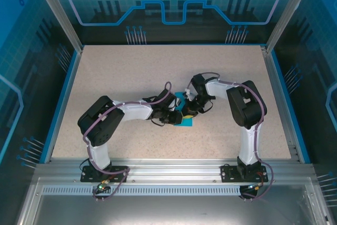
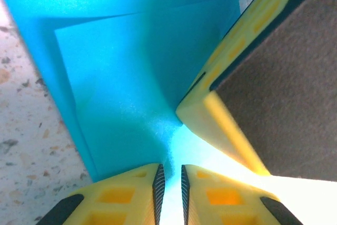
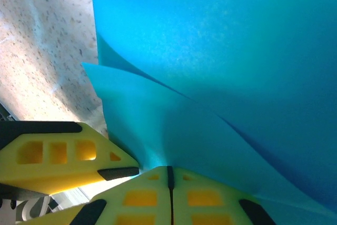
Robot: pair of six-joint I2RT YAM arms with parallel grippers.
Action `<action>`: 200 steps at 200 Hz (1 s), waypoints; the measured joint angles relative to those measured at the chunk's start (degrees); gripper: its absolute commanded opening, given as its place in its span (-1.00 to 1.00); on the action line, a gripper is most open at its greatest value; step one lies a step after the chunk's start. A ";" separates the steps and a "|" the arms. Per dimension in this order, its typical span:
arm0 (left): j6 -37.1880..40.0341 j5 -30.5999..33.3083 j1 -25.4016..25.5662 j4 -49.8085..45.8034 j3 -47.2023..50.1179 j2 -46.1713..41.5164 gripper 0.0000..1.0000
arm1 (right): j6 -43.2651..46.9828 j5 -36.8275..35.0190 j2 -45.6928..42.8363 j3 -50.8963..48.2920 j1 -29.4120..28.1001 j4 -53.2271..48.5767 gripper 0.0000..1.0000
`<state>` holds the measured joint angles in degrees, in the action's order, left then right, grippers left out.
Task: Fold a paper plane with a square sheet of paper (fold left side to right side)
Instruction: Fold the triangle a second time at the center of the table.
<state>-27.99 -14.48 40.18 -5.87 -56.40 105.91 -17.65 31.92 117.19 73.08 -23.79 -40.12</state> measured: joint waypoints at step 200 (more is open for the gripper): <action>2.01 1.70 -1.95 -9.05 -1.84 -8.85 0.35 | 1.88 -4.87 -12.90 -6.03 16.33 4.35 0.07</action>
<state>-25.98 -12.78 38.24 -14.92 -58.24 97.06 -15.77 27.05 104.29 67.05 -7.46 -35.77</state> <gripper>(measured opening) 0.664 0.467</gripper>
